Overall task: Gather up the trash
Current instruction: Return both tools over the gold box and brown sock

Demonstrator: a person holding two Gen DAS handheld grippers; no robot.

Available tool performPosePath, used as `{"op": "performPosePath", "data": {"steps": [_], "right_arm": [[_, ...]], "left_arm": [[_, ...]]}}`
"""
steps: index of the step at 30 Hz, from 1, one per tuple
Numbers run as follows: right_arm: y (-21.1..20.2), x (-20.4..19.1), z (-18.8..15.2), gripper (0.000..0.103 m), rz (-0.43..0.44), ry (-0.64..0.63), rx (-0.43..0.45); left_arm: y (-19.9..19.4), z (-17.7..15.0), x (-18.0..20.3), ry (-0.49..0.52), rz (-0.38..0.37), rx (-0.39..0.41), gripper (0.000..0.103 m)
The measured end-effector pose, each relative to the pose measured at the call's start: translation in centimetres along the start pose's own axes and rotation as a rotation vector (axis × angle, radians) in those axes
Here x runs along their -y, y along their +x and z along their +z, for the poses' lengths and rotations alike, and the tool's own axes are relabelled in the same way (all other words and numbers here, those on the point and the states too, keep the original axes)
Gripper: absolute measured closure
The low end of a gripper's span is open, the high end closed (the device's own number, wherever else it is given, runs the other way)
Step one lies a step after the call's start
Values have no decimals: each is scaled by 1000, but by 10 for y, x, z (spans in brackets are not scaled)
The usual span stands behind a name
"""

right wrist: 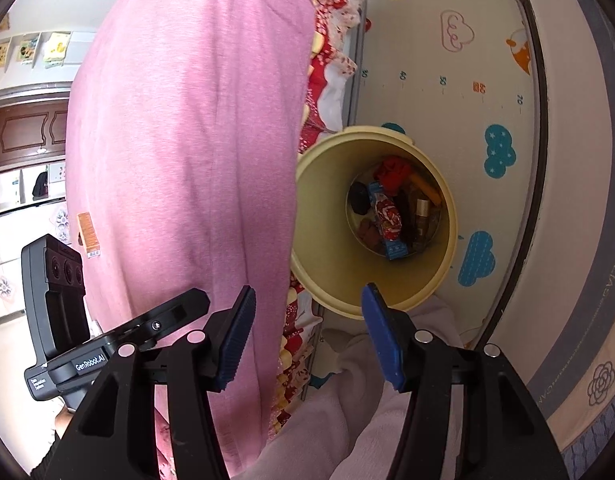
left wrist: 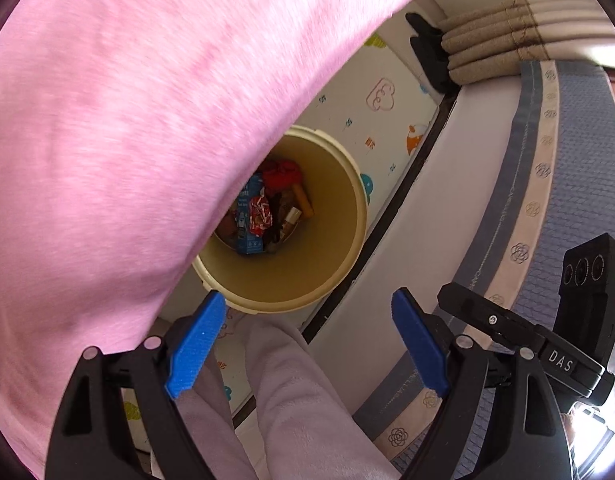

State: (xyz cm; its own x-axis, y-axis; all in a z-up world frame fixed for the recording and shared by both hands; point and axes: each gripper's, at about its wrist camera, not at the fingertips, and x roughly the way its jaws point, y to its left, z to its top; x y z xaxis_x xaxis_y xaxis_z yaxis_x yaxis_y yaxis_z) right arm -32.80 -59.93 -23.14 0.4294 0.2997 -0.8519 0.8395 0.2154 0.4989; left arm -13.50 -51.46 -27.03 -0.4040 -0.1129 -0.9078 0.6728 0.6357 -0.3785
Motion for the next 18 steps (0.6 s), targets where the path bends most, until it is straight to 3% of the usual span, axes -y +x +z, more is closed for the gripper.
{"op": "performPosePath", "data": {"steps": [8, 18], "right_arm": [[-12, -73, -13, 48, -9, -129, -3], [16, -221, -45, 48, 21, -352, -20]], "left_arm": [[-68, -19, -33, -76, -50, 118, 19], [-177, -70, -152, -281, -78, 303, 19]]}}
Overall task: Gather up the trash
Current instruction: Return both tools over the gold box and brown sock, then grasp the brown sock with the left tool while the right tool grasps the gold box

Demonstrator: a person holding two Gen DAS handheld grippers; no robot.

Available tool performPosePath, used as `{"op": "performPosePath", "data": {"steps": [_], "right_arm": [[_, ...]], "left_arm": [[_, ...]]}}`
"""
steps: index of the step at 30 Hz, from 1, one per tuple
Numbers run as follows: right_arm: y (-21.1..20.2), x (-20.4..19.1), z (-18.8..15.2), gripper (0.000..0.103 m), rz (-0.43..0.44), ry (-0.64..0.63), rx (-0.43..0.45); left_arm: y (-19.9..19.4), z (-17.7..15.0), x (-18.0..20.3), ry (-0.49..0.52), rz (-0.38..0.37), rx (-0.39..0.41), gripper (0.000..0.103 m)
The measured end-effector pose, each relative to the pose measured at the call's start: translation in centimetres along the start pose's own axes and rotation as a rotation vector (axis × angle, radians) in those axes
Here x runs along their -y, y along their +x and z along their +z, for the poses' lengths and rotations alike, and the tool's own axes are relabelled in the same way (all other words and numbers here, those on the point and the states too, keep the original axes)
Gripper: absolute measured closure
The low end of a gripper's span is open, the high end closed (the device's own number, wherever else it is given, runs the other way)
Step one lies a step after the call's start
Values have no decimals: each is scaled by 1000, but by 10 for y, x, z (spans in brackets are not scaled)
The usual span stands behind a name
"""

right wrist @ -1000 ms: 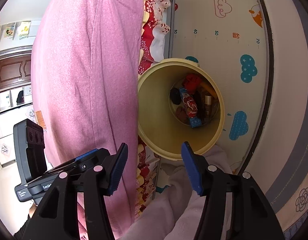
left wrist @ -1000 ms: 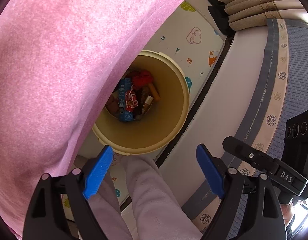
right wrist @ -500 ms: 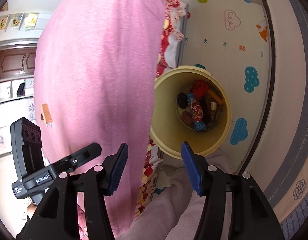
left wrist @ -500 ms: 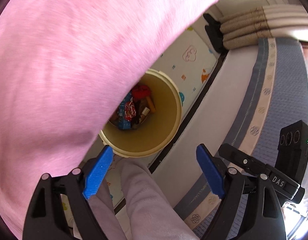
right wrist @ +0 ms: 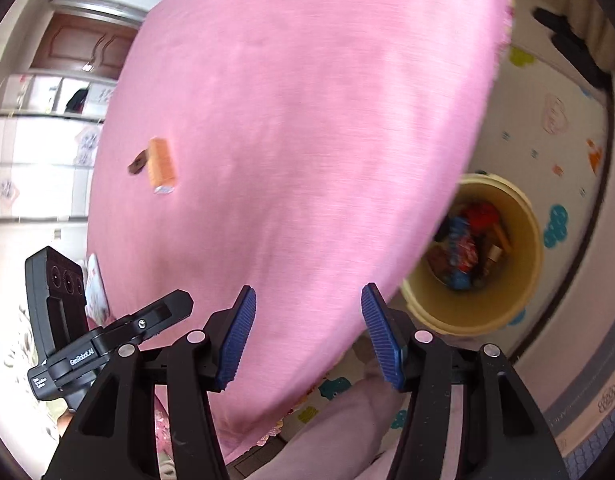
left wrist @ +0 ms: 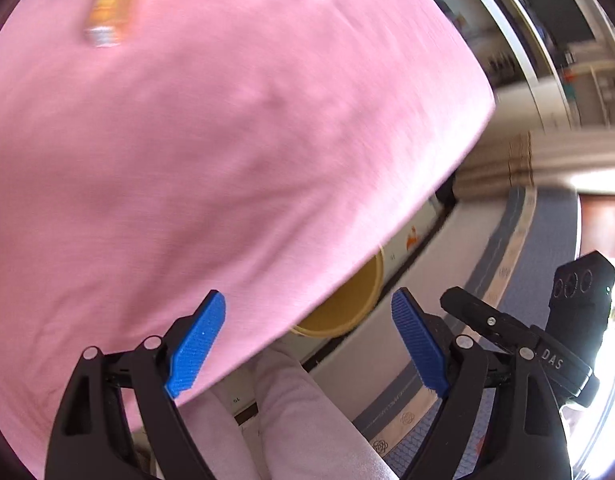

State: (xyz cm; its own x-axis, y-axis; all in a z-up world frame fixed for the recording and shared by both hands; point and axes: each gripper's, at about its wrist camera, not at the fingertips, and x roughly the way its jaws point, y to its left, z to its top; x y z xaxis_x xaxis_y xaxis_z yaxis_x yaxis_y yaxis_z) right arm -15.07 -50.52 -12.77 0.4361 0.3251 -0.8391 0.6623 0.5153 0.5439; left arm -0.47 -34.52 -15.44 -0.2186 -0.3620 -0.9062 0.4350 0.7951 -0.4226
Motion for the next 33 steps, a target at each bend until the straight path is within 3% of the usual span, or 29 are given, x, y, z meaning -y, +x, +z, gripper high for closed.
{"op": "performPosePath", "data": {"steps": [7, 15, 17, 18, 19, 33], "right_arm": [[48, -116, 2, 48, 25, -148, -27], [103, -215, 20, 47, 26, -320, -83], [115, -230, 29, 38, 15, -342, -89], [120, -235, 33, 28, 5, -349, -86], [127, -241, 40, 26, 1, -357, -89], [229, -275, 136, 26, -75, -402, -198]], "left_arm": [[-83, 15, -93, -111, 17, 136, 18], [-132, 38, -167, -216, 40, 232, 17], [-135, 48, -178, -238, 44, 239, 16], [-135, 51, -181, -247, 45, 240, 16], [-134, 55, -185, -257, 45, 242, 15], [-97, 152, -235, -414, 50, 223, 15]]}}
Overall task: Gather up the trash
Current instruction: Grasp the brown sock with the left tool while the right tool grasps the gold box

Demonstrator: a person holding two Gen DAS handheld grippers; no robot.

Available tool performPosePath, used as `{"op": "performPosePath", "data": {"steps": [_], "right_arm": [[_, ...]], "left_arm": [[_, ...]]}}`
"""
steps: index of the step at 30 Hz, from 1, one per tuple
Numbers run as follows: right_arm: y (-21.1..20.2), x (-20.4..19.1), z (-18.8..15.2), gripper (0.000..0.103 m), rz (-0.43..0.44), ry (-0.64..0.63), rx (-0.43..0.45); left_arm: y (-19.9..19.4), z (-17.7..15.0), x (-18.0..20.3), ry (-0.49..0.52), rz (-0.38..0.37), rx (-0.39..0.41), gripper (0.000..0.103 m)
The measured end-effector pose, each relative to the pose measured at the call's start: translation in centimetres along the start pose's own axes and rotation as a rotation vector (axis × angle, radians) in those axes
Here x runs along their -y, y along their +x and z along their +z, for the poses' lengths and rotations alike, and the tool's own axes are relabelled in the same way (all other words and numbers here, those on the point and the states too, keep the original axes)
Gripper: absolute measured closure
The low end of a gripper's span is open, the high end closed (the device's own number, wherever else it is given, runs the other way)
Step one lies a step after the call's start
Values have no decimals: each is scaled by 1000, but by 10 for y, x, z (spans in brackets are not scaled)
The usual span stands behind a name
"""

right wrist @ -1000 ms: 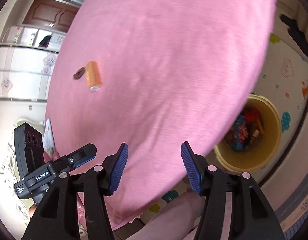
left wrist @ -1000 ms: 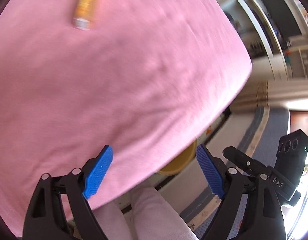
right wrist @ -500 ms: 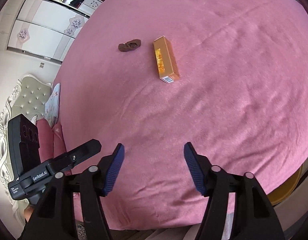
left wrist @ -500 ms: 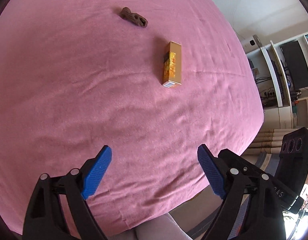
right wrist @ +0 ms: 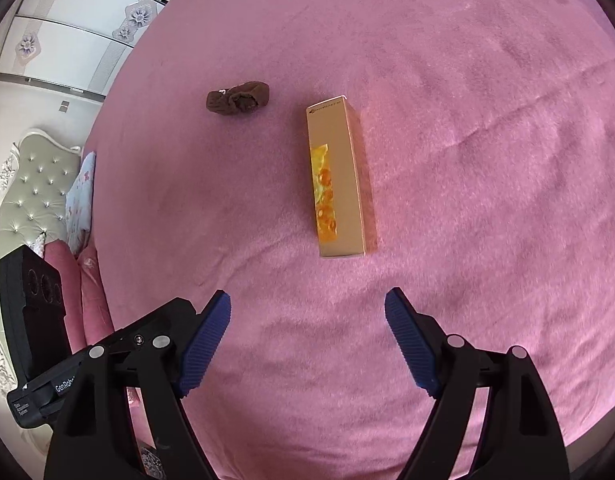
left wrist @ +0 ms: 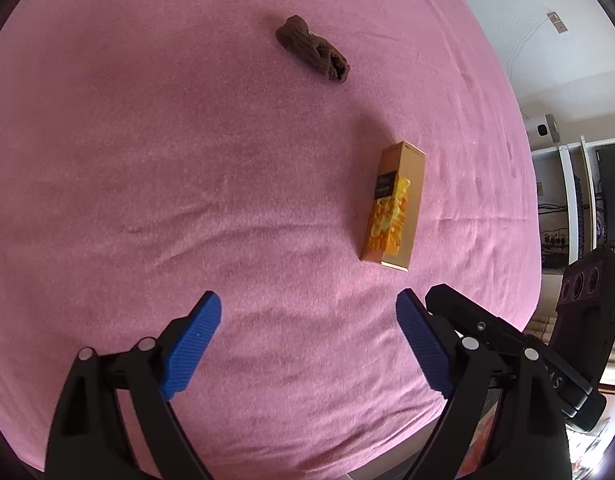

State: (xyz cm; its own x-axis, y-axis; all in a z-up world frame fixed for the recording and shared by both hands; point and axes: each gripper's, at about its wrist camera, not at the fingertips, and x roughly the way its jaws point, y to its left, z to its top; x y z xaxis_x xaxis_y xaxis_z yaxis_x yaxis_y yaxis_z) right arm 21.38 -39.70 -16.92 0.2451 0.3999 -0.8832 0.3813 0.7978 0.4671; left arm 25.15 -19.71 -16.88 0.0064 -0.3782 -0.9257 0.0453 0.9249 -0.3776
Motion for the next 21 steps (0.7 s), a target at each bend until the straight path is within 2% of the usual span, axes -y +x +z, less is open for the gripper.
{"op": "performPosePath", "data": {"steps": [6, 11, 15, 18, 21], "right_arm": [[38, -1, 41, 29, -44, -21, -28], [61, -5, 58, 31, -176, -68, -41], [68, -7, 61, 62, -233, -89, -20], [59, -9, 61, 65, -170, -79, 25], [50, -17, 66, 67, -145, -114, 59]], "left_arm": [[25, 44, -17, -62, 29, -7, 15], [41, 72, -25, -82, 49, -13, 15], [48, 92, -24, -106, 41, -14, 15], [55, 107, -19, -116, 31, -14, 15], [64, 127, -13, -151, 17, -9, 15]]}}
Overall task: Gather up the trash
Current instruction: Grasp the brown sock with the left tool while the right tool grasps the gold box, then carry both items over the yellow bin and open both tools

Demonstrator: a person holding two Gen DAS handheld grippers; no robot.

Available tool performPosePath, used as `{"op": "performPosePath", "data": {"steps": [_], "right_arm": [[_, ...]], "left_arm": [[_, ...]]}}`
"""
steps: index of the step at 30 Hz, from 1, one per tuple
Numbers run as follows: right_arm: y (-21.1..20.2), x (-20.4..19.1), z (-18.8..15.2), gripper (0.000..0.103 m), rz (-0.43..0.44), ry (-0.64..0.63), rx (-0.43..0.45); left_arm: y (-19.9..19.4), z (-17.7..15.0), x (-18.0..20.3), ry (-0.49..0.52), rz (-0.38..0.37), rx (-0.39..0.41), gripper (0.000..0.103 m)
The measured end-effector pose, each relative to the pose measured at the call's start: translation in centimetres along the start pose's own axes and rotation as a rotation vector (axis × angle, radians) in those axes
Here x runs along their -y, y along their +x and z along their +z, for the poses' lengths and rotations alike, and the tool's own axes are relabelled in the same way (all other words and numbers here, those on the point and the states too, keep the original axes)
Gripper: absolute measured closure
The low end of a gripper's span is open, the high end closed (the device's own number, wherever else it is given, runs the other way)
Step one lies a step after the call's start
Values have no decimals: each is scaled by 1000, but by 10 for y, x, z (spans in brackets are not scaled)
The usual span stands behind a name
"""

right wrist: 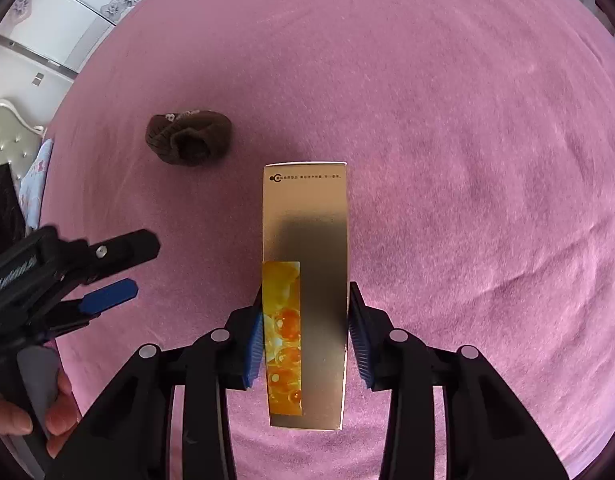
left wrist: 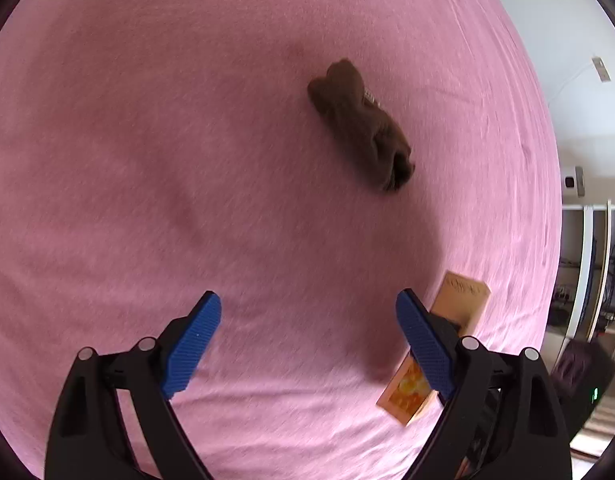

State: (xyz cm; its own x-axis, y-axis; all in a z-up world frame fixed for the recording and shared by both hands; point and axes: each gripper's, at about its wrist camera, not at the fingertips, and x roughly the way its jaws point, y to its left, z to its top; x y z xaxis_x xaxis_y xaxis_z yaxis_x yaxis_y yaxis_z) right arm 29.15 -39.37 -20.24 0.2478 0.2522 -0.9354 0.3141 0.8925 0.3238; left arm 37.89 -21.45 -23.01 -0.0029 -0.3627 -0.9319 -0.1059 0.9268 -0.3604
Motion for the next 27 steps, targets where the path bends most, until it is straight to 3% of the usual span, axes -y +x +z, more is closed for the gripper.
{"op": "performPosePath", "data": {"steps": [8, 14, 15, 17, 18, 20, 22, 27], "right_arm": [[2, 7, 25, 68, 94, 59, 7], [5, 6, 33, 68, 132, 87, 3], [5, 6, 32, 68, 135, 90, 1], [7, 4, 27, 68, 136, 93, -7], [7, 5, 24, 68, 137, 96, -10], [4, 6, 16, 68, 141, 100, -13], [-3, 10, 4, 68, 142, 102, -15], [-23, 21, -10, 68, 156, 98, -13]], "left_arm": [[15, 54, 15, -147, -33, 60, 15], [36, 76, 20, -176, 22, 35, 16], [36, 76, 22, -171, 40, 45, 20], [35, 71, 28, -128, 128, 65, 49], [36, 70, 30, -115, 143, 71, 51], [32, 64, 28, -92, 136, 86, 78], [27, 57, 21, -82, 90, 93, 91], [6, 22, 14, -12, -33, 114, 93]]}}
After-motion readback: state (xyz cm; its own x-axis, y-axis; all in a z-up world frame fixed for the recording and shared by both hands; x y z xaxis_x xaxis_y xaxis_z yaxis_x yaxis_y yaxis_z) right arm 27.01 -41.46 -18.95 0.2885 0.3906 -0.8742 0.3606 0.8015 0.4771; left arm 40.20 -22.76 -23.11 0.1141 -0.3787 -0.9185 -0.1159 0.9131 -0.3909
